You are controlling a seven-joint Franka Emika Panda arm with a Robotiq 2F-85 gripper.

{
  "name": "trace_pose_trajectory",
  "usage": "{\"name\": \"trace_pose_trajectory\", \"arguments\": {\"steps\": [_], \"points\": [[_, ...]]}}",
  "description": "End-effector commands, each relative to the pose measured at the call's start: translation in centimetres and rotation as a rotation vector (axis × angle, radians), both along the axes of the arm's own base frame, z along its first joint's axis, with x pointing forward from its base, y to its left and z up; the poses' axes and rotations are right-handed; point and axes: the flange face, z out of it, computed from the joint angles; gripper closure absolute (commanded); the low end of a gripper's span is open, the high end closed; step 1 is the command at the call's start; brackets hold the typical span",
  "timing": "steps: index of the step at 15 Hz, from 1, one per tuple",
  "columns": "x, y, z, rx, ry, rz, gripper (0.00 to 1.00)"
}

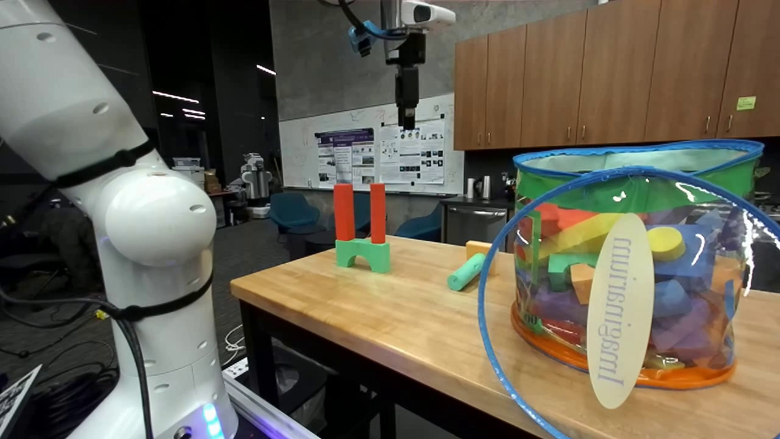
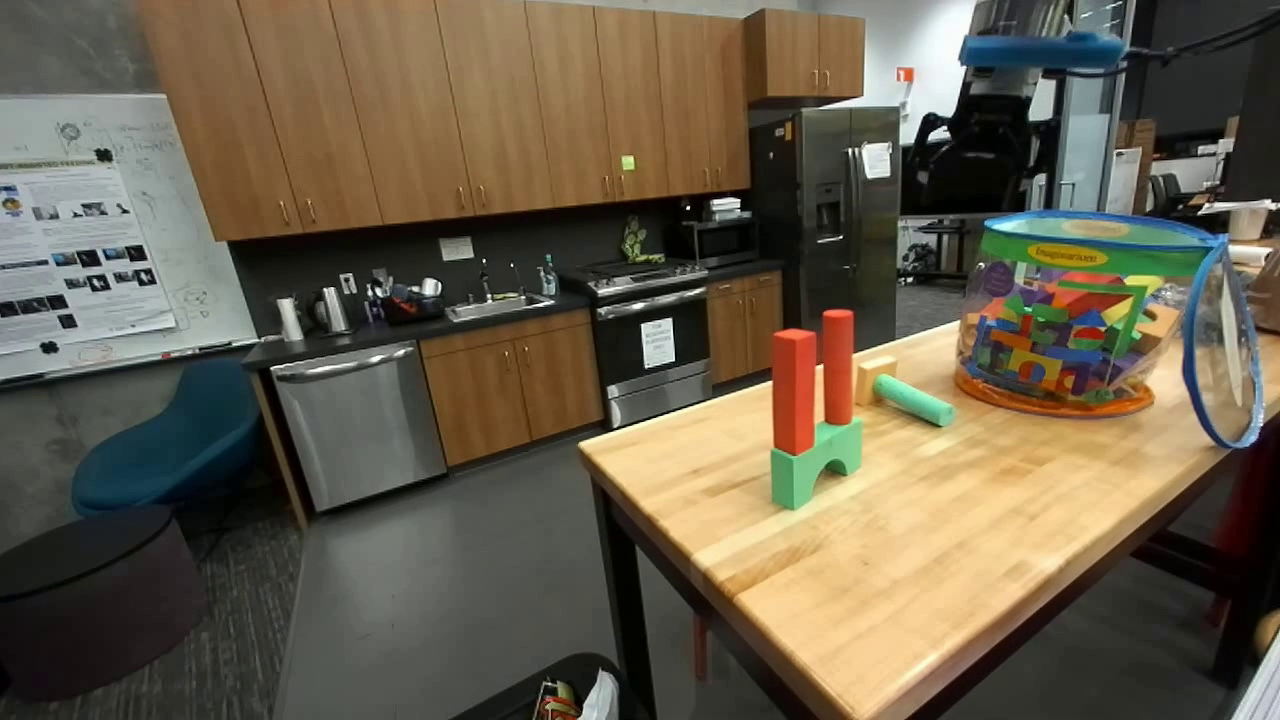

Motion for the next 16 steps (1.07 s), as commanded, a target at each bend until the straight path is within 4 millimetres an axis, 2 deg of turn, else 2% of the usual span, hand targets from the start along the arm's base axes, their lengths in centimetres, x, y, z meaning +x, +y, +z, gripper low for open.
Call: {"name": "trace_pose_trajectory", "arguments": {"steps": [1,6,9,12,16], "points": [[-0.5,4.0,-2.7,0.002,0.022,0.109,0.0],[2.9,9.8,-6.0,-0.034,0.062,0.253,0.0],[5.1,12.3,-7.5,-0.052,0.073,0.303,0.0],[7.0,13.6,-9.1,-0.058,0.08,0.33,0.0],[9.5,14.3,-10.6,-0.06,0.08,0.341,0.0]]}}
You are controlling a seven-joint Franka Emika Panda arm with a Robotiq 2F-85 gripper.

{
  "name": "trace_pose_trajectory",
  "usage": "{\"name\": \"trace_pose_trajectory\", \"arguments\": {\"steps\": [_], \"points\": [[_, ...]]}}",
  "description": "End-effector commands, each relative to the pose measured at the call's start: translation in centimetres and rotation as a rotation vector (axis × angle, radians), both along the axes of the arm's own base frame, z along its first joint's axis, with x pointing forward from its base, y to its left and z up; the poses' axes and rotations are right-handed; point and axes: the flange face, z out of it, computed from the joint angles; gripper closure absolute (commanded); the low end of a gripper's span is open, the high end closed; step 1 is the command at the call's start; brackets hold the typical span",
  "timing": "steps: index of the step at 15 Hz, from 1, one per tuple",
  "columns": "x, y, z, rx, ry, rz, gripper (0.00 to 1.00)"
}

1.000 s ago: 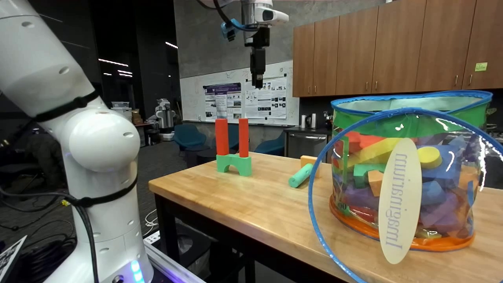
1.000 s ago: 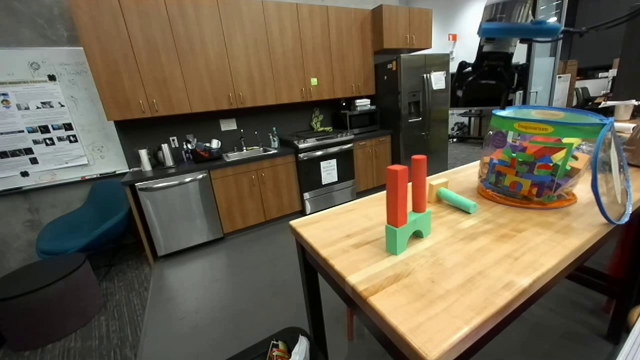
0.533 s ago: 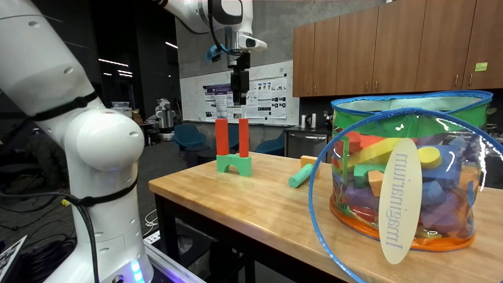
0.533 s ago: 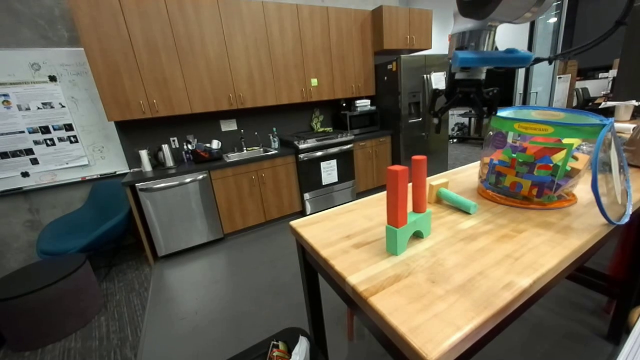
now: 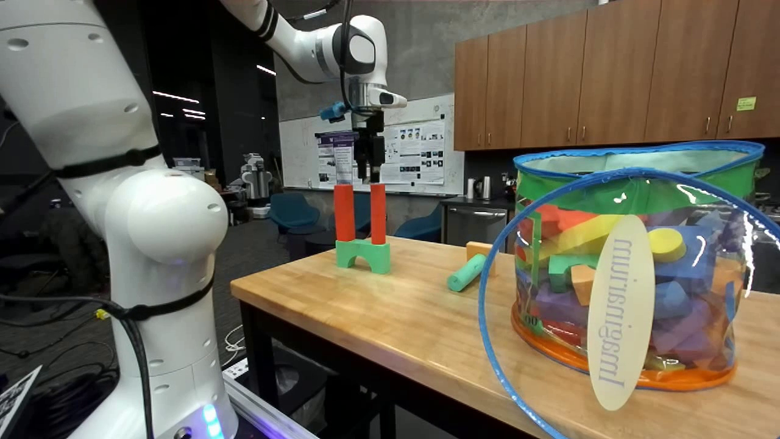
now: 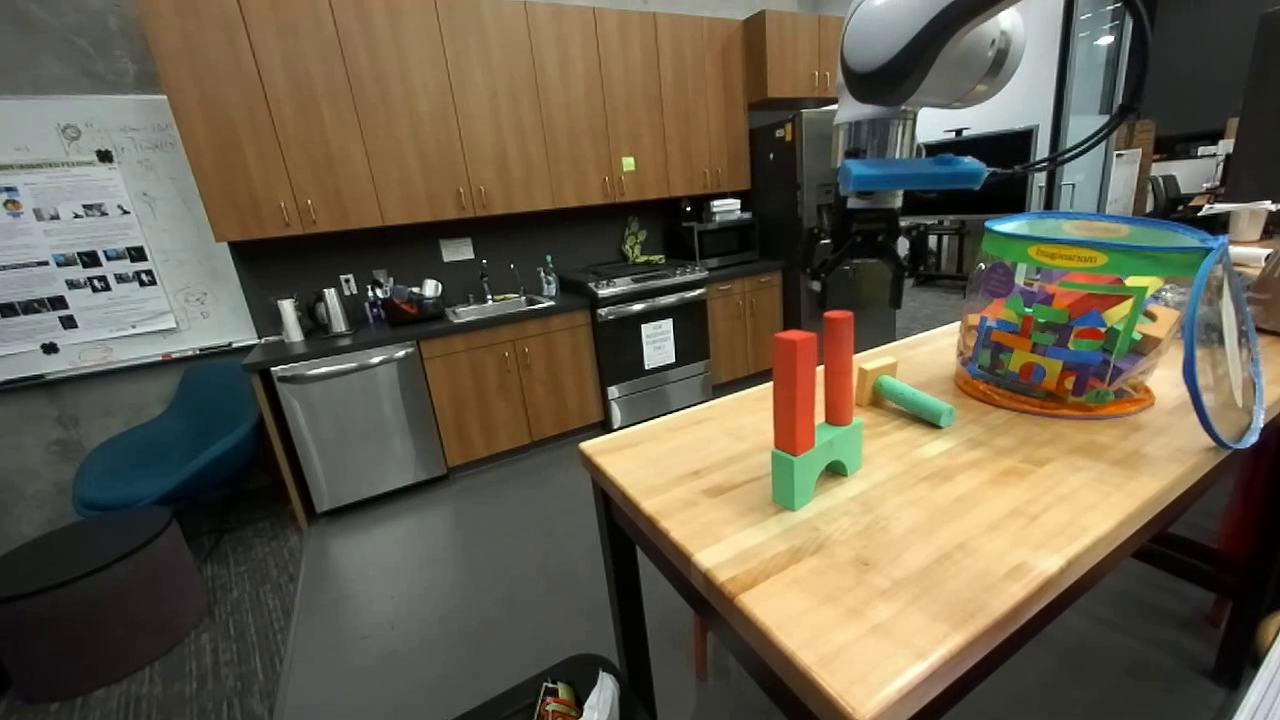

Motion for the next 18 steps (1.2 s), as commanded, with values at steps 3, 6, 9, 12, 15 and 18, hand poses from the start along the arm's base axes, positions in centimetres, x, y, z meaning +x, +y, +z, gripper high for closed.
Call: {"name": "trace_pose_trajectory", "arguments": {"steps": [3,6,9,12,15,18], "points": [[3.7,0.4,-0.8,-0.01,-0.008,0.005,0.0],[4.9,0.2,-1.6,-0.02,0.003,-0.003,0.26],[5.5,0.0,-2.5,-0.022,0.024,-0.013,0.46],[5.5,-0.3,-2.7,-0.02,0.038,-0.031,0.71],[4.8,-1.0,-1.6,-0.024,0.034,-0.066,0.9],[4.2,-1.8,-0.1,-0.029,0.018,-0.113,0.91]]}}
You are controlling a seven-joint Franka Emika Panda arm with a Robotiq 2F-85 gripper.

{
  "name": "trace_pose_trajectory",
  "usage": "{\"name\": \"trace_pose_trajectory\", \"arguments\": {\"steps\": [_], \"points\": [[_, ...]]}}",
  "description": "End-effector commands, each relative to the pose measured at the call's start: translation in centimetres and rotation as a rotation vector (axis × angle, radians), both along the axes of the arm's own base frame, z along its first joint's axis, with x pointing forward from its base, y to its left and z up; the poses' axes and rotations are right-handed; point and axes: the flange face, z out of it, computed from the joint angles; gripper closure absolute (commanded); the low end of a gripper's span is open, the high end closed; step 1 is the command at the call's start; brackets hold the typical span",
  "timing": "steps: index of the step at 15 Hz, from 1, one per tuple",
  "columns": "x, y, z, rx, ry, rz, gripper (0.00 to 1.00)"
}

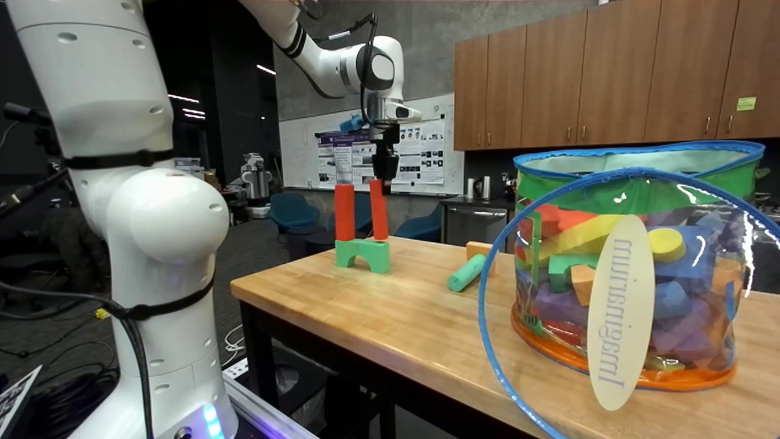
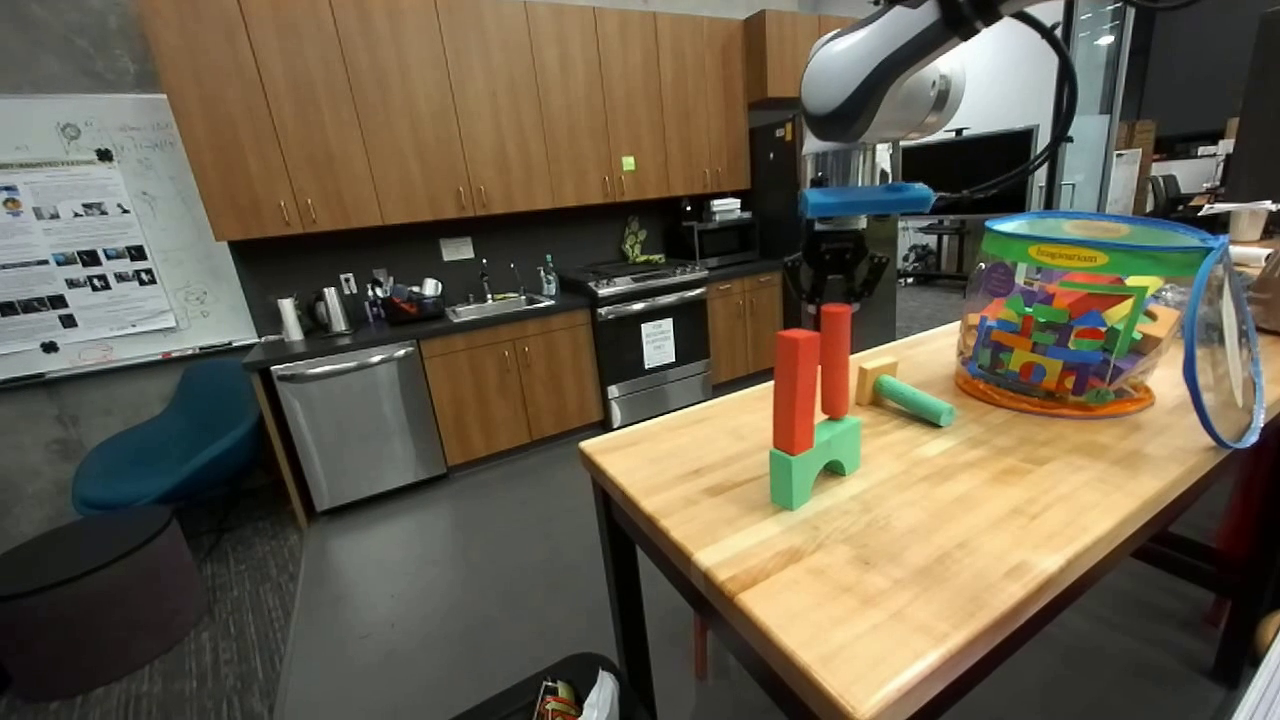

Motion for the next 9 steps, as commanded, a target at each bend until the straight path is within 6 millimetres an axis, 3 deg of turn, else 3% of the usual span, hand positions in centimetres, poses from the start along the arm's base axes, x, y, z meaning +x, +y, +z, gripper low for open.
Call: {"name": "trace_pose_trajectory", "arguments": {"steps": [1,9], "points": [[-1.2,-1.0,2.6,-0.018,-0.017,-0.064,0.91],[-3.5,-3.1,7.7,0.003,-0.104,-0.184,0.91]]}}
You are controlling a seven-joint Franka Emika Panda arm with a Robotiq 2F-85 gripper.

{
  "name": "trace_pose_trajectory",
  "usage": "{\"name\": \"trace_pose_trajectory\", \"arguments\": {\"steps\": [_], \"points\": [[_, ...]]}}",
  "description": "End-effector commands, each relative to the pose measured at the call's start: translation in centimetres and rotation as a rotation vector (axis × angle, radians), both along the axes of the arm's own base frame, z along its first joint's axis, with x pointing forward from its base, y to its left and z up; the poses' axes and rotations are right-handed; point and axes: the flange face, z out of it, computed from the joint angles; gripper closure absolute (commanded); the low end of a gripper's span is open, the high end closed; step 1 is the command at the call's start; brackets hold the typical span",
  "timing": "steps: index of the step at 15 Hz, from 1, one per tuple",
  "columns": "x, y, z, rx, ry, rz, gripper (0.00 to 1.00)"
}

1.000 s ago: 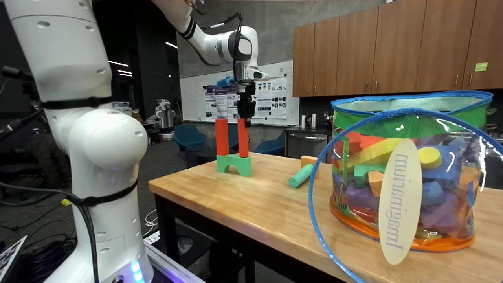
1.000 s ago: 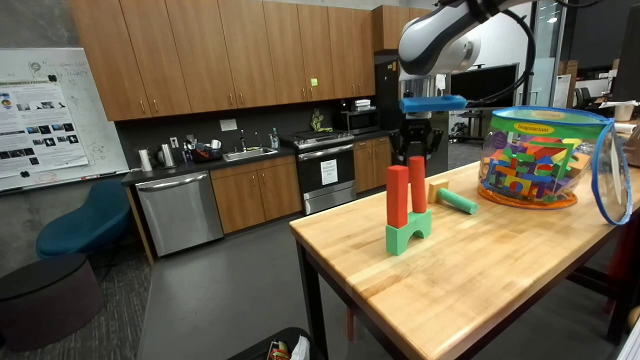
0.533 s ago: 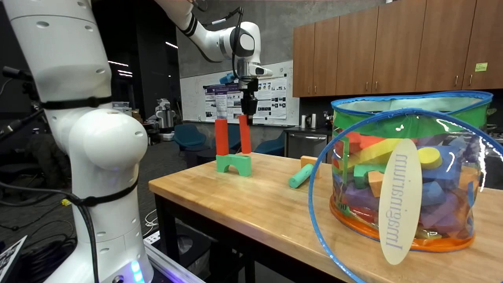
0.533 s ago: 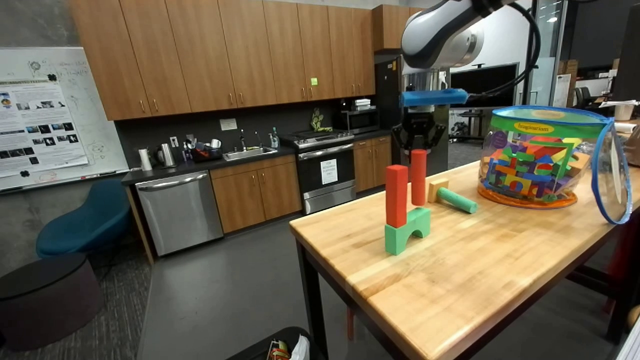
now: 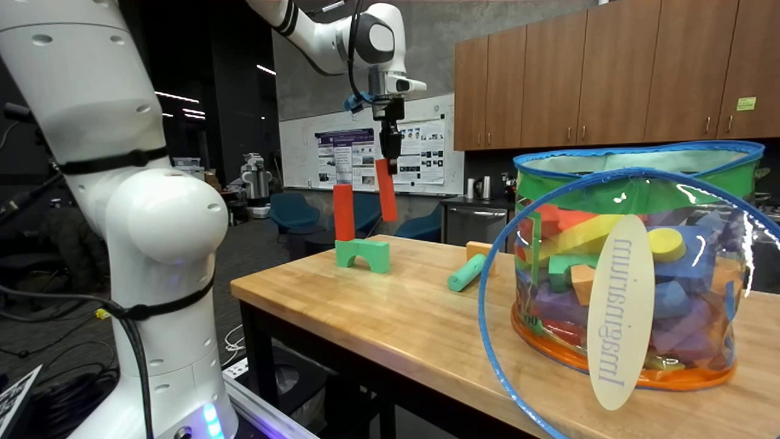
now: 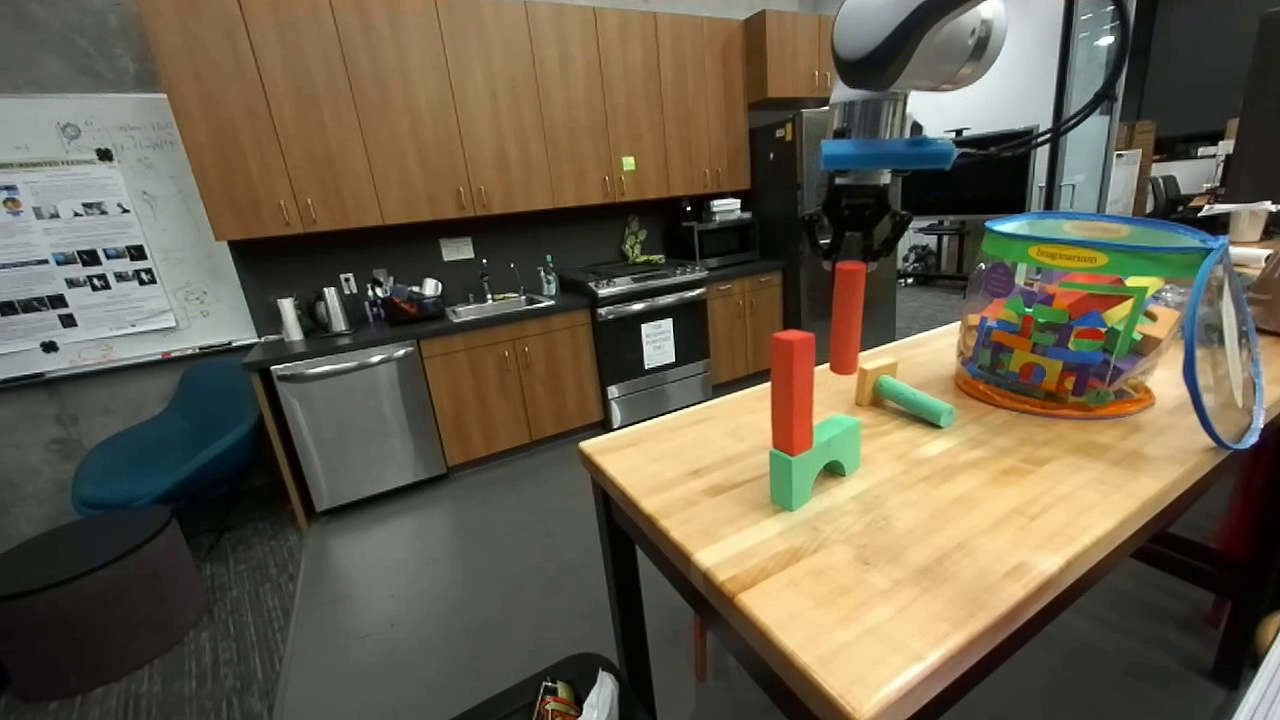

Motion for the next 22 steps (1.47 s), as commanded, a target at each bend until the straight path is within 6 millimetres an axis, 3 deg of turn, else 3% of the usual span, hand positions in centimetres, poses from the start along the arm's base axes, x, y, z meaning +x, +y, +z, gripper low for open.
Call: {"name": "trace_pose_trajectory", "arguments": {"steps": [1,4,8,14,22], "points": [[-1.9,-1.3,3.1,0.012,-0.025,-0.052,0.91],[-3.0,-3.3,5.5,0.028,-0.046,-0.082,0.91],[-4.1,-7.5,9.0,0.027,-0.051,-0.126,0.91],[-5.0,-15.6,14.6,0.027,-0.065,-0.195,0.91],[-3.6,-24.9,18.4,-0.029,-0.092,-0.275,0.91]]}}
